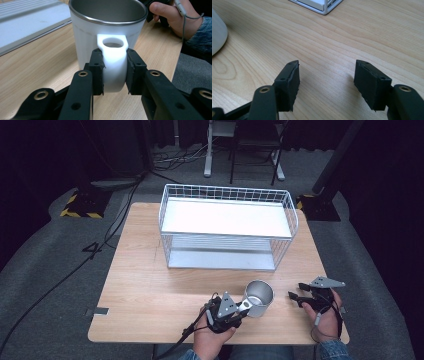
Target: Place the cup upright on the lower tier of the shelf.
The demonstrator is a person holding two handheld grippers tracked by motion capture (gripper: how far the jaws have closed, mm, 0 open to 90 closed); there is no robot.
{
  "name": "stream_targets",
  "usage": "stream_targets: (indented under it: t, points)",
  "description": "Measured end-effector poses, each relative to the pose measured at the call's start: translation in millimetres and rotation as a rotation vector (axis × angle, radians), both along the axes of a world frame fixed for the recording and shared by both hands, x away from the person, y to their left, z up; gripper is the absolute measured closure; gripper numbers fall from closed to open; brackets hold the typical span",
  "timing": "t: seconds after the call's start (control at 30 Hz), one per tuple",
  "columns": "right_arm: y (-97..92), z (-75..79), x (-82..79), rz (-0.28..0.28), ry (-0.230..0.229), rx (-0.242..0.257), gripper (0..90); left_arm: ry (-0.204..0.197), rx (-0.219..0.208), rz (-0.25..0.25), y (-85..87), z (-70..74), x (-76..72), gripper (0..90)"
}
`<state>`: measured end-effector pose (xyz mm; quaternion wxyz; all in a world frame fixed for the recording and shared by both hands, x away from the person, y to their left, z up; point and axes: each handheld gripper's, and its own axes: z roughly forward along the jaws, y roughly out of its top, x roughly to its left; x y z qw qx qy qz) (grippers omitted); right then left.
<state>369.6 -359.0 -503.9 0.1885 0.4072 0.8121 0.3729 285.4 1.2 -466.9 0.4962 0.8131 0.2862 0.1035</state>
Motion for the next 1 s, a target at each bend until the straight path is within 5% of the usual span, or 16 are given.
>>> stream_targets:
  t: [0.7,1.0]
  points:
    - [0.0,0.0,0.1,0.0,0.0,0.0,37.7,-0.052,-0.048,-0.006,6.0,10.0,-2.6,71.1]
    - [0.3,-0.1,-0.2,-0.003,-0.002,0.0,37.6,-0.076,-0.078,0.021,14.1,21.9,7.0,71.1]
